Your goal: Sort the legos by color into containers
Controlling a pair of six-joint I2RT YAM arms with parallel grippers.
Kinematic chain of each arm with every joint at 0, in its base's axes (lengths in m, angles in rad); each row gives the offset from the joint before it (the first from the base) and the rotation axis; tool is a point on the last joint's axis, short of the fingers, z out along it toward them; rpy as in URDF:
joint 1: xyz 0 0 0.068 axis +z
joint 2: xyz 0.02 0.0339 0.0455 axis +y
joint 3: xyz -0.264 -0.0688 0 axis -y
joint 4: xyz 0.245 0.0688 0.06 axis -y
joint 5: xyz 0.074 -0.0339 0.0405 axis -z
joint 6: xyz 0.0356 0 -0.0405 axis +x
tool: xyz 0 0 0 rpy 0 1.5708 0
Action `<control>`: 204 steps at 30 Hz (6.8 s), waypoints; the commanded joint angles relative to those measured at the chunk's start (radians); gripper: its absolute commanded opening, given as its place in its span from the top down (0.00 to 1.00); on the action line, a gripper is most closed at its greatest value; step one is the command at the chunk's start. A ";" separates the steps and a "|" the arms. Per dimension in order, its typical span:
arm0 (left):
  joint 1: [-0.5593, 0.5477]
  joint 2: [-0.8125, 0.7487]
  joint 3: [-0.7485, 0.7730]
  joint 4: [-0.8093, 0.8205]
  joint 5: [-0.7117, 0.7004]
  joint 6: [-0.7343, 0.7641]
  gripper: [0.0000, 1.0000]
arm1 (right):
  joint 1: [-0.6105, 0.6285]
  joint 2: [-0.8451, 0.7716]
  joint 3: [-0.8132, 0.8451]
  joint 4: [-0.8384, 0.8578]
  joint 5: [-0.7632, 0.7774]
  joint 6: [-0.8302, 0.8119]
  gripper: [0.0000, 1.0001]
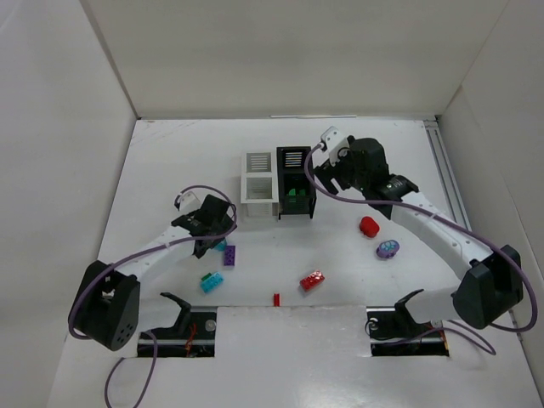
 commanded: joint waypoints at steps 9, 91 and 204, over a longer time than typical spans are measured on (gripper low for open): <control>0.010 0.069 0.032 -0.002 0.011 0.022 0.42 | -0.048 -0.048 -0.027 0.016 0.022 0.037 0.11; -0.182 -0.254 0.332 -0.326 -0.168 -0.030 0.00 | 0.515 0.023 -0.153 0.157 -0.520 -0.453 0.05; -0.231 -0.227 0.038 -0.051 0.045 0.150 0.00 | -0.123 -0.293 -0.223 0.189 -0.194 -0.050 0.01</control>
